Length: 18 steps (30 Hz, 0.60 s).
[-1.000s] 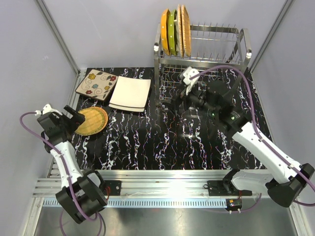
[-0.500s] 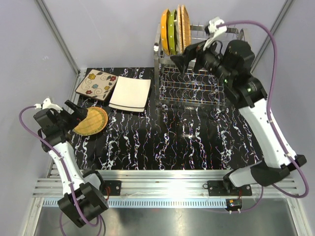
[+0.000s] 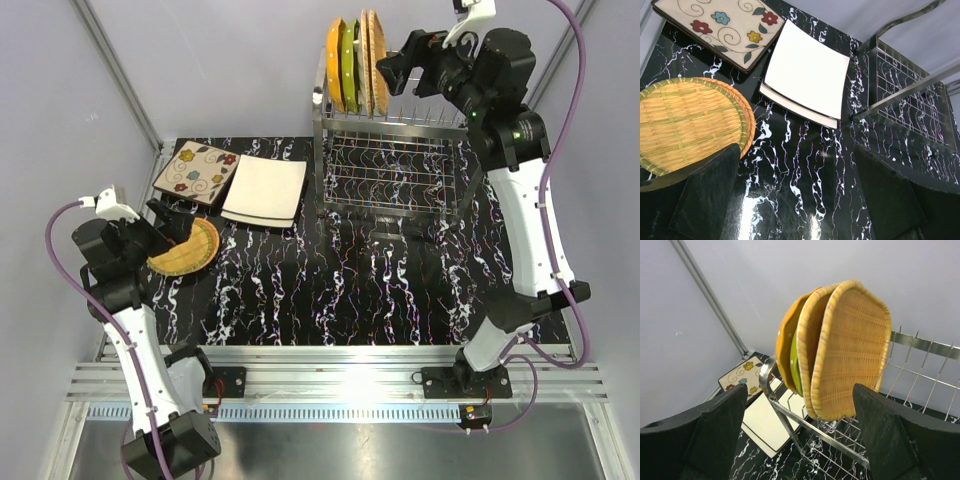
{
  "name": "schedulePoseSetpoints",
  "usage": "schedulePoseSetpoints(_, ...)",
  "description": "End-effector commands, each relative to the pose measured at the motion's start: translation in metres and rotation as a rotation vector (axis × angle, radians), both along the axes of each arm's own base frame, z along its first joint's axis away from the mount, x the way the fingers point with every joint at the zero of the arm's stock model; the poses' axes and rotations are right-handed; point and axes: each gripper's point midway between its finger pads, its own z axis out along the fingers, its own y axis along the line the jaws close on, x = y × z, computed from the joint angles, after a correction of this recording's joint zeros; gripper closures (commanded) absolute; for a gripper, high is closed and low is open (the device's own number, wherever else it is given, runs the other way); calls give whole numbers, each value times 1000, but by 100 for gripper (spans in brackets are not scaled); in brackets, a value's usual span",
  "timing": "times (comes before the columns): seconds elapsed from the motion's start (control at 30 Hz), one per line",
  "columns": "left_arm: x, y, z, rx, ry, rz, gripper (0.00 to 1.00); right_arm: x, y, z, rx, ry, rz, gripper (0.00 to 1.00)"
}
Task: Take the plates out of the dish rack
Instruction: Grab a plate with the right arm
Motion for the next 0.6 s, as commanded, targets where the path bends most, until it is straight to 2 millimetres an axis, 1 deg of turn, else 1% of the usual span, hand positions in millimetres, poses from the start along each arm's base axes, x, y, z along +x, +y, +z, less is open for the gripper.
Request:
schedulePoseSetpoints(0.0,-8,-10,16,30,-37,-45,1,1,-10,11,58,19,-9,8)
schedulePoseSetpoints(0.2,-15,-16,12,24,-32,-52,1,20,-27,8,94,42,-58,15)
schedulePoseSetpoints(0.27,-16,-17,13,21,-31,-56,1,26,-26,2,101,60,-48,18)
schedulePoseSetpoints(0.4,-16,-18,15,15,-30,-61,1,33,-14,-9,115,99,9,25)
schedulePoseSetpoints(0.43,-16,-18,16,16,-30,-60,1,37,-11,-14,121,113,13,26)
schedulePoseSetpoints(0.57,-17,-18,14,14,-22,-60,1,48,-7,-21,121,124,19,28)
